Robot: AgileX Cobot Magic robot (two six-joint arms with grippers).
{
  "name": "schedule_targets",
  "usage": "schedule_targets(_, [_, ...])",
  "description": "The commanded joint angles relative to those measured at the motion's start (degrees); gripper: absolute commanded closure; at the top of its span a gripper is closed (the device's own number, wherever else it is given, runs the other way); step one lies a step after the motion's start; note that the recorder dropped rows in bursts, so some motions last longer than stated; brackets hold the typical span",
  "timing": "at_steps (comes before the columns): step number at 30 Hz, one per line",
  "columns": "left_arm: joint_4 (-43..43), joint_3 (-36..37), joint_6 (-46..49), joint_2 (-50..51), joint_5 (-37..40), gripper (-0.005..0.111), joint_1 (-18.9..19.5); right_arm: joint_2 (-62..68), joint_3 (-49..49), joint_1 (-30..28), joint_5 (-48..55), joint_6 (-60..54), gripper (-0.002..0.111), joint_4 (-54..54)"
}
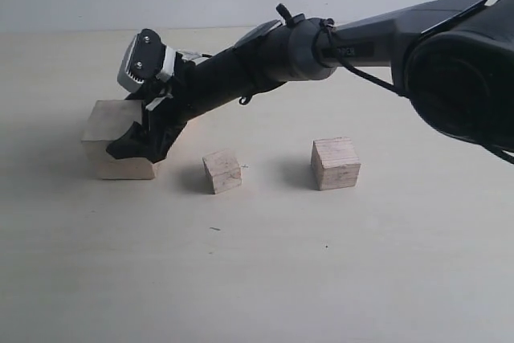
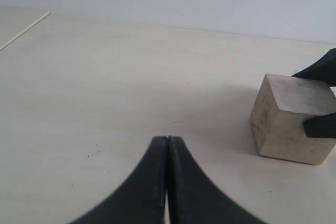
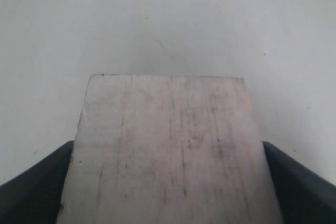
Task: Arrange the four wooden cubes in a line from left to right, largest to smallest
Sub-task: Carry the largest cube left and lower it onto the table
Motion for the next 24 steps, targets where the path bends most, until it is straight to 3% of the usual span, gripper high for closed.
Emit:
schedule_targets(1, [-0.1, 0.0, -0.1, -0.3, -0.7, 0.107, -0.4, -0.7, -0.8, -3.2, -0.2, 4.4, 0.108, 0.1])
schedule_targets(5, [-0.1, 0.0, -0.1, -0.3, -0.7, 0.107, -0.4, -0.7, -0.8, -5.2, 0.8, 6.3, 0.108, -4.4])
schedule_targets(10, [-0.1, 0.0, -0.1, -0.3, -0.7, 0.107, -0.4, -0.7, -0.8, -5.8, 9.8, 3.9, 0.108, -8.3])
schedule_targets(19, [-0.1, 0.0, -0.1, -0.3, -0.7, 0.107, -0.4, -0.7, -0.8, -5.2, 6.2, 11.4, 0.108, -8.2])
schedule_targets(21, [-0.1, 0.0, -0.1, -0.3, -0.7, 0.107, -0.4, -0.7, -0.8, -5.2, 6.3, 11.4, 0.105, -8.8])
schedule_targets(24, [-0.1, 0.0, -0.1, -0.3, -0.7, 0.107, -0.4, -0.7, -0.8, -5.2, 6.5, 10.9, 0.085, -8.8])
